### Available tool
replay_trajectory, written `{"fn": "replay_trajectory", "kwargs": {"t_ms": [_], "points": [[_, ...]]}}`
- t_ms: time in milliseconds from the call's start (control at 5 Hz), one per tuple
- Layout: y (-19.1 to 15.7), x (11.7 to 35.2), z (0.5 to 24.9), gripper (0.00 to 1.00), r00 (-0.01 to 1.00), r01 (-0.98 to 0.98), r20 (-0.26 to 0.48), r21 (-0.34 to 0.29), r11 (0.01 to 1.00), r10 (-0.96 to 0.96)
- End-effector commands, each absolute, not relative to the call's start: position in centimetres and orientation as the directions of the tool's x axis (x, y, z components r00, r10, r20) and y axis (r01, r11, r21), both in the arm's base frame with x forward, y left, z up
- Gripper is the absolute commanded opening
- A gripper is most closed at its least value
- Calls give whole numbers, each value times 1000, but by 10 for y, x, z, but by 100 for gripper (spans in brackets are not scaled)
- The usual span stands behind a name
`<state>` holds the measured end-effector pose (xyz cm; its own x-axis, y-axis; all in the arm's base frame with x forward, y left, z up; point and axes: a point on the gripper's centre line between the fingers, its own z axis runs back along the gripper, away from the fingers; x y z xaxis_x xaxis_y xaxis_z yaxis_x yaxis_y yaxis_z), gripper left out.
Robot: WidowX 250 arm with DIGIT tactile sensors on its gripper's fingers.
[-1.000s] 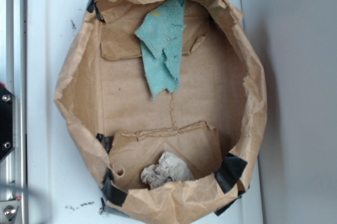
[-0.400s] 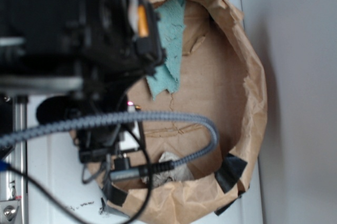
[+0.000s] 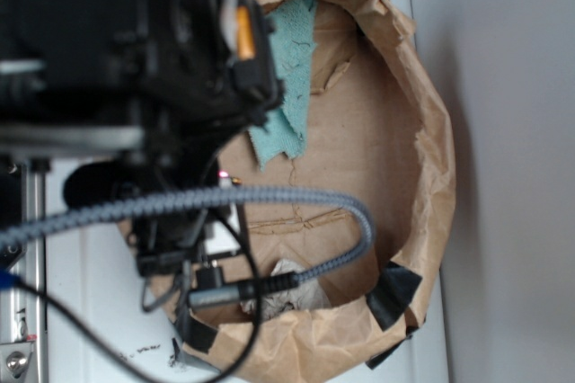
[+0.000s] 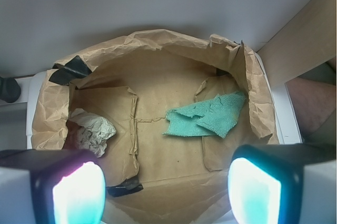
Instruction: Grab the blue cloth.
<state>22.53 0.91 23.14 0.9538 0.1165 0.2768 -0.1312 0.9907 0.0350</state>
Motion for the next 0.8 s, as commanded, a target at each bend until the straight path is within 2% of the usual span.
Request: {"fn": "replay_trajectory", "kwargs": {"t_ms": [0, 200, 600], "points": [[41, 269, 162, 100, 927, -288, 231, -60, 956, 294], [48, 272, 122, 100, 925, -314, 219, -21, 949, 311], [48, 272, 122, 100, 925, -314, 219, -21, 949, 311]]}}
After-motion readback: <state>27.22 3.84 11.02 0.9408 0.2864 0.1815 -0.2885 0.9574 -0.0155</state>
